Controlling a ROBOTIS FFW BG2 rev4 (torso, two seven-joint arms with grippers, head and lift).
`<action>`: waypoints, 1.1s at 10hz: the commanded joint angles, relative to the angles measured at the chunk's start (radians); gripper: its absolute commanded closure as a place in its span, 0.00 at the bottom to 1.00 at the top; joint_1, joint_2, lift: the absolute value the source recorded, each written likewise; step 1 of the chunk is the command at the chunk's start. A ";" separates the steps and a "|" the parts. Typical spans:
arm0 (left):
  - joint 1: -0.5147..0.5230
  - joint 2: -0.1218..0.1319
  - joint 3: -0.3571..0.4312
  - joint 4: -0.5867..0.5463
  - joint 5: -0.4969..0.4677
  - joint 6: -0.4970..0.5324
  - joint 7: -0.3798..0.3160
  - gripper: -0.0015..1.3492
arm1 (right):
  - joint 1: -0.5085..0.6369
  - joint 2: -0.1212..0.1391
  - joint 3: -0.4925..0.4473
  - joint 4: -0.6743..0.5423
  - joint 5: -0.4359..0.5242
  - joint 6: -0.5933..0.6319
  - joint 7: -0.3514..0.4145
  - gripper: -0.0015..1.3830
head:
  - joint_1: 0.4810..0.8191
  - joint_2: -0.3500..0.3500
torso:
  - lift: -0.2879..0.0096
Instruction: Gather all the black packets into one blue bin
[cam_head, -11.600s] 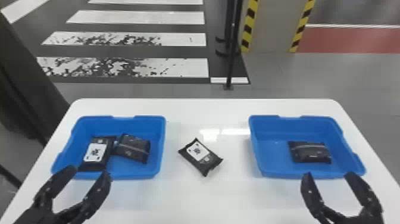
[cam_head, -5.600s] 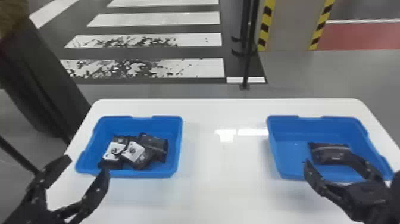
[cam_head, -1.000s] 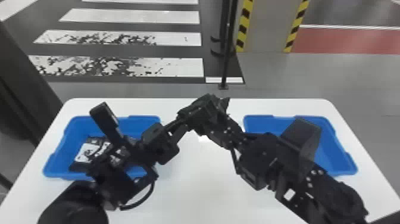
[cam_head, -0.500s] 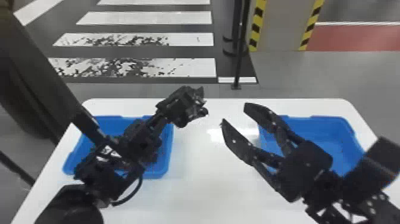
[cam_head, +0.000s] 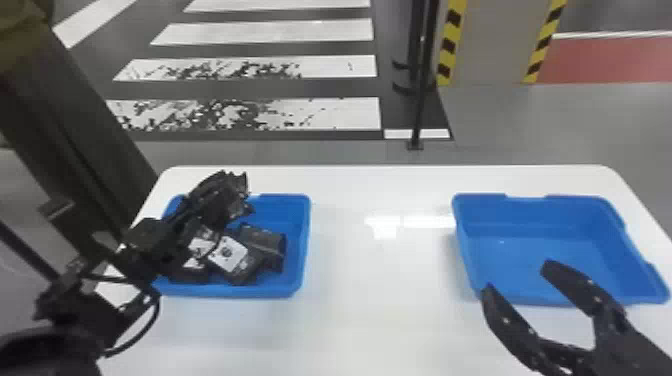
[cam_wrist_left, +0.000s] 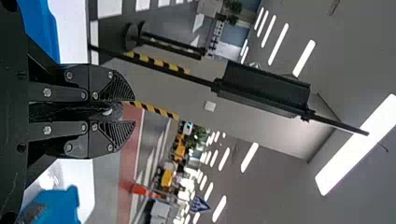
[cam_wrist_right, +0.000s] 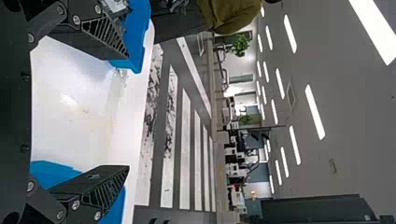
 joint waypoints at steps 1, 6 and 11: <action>-0.025 0.003 0.051 0.074 -0.051 0.006 0.003 0.49 | 0.008 0.010 -0.022 0.057 -0.029 0.000 0.002 0.15 | 0.63 0.67 | 0.60; 0.240 -0.056 0.128 -0.098 -0.093 -0.257 0.037 0.19 | 0.081 0.059 -0.167 0.278 -0.175 -0.265 0.001 0.15 | 0.63 0.66 | 0.60; 0.731 -0.196 0.198 -0.429 -0.171 -0.340 0.138 0.19 | 0.172 0.086 -0.311 0.278 -0.071 -0.479 -0.028 0.15 | 0.63 0.48 | 0.60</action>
